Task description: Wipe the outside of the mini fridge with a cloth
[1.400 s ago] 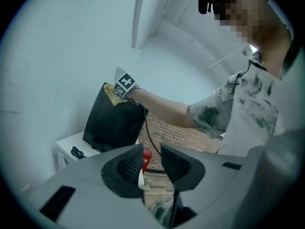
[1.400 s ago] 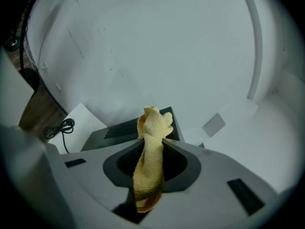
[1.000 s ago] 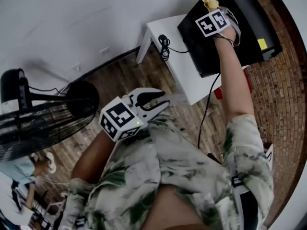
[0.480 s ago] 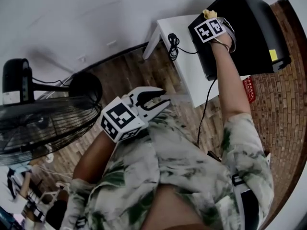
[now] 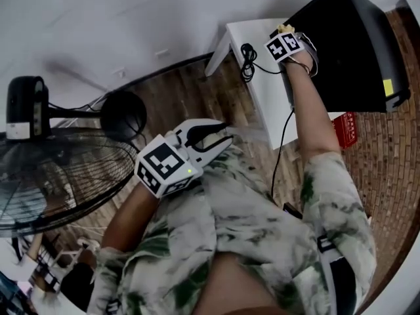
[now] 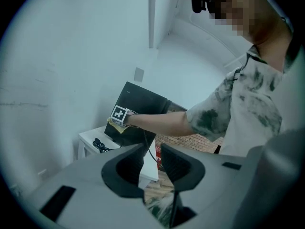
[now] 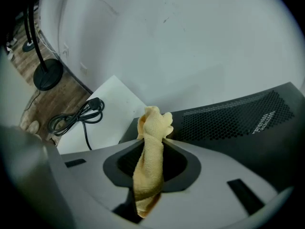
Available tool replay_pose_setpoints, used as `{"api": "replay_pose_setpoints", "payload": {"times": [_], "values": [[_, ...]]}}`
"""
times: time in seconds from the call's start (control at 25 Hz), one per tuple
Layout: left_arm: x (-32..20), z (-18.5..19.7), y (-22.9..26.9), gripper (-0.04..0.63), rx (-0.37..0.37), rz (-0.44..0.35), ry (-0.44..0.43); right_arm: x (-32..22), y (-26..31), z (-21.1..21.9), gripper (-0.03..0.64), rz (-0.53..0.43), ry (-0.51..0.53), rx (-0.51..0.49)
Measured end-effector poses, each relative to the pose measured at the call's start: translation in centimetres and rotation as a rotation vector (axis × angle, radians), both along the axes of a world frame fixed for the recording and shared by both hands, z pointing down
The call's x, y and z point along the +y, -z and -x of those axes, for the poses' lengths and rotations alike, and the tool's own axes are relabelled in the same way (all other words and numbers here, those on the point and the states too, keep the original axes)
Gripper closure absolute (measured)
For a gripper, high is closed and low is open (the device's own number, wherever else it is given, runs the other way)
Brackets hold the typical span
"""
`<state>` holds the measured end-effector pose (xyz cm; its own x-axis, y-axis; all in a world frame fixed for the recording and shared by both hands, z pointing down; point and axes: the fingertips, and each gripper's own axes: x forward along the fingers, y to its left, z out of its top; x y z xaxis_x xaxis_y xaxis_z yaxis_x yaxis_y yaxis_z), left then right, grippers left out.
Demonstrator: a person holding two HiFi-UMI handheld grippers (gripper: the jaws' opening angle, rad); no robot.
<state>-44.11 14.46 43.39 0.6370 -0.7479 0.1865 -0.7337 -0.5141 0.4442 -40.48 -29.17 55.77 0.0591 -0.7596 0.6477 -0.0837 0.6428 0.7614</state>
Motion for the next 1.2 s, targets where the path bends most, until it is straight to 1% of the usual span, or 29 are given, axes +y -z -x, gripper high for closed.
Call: {"api": "replay_pose_setpoints", "payload": {"times": [0.2, 0.36, 0.56, 0.72, 0.84, 1.04, 1.2], "values": [[-0.5, 0.8, -0.4, 0.483, -0.004, 0.024, 0.028, -0.4, -3.9, 0.3, 0.52, 0.058, -0.02, 0.028], [-0.8, 1.0, -0.8, 0.483, -0.021, 0.04, 0.038, -0.7, -7.2, 0.2, 0.52, 0.11, -0.028, 0.05], [-1.5, 0.8, -0.8, 0.483, -0.04, 0.049, 0.041, -1.0, -10.1, 0.6, 0.52, 0.167, -0.038, 0.041], [-1.6, 0.9, -0.9, 0.483, -0.055, 0.054, 0.046, -0.7, -11.7, 0.7, 0.52, 0.208, -0.049, 0.005], [-1.5, 1.0, -0.8, 0.483, -0.067, 0.052, 0.051, -0.2, -12.1, 0.9, 0.52, 0.229, -0.039, -0.032], [-0.9, 0.4, -0.4, 0.483, -0.078, 0.041, 0.042, 1.0, -11.3, 0.5, 0.52, 0.24, -0.024, -0.122], [0.1, -0.4, 0.2, 0.483, -0.089, 0.019, 0.029, 2.7, -9.8, -0.7, 0.518, 0.238, -0.052, -0.202]]}}
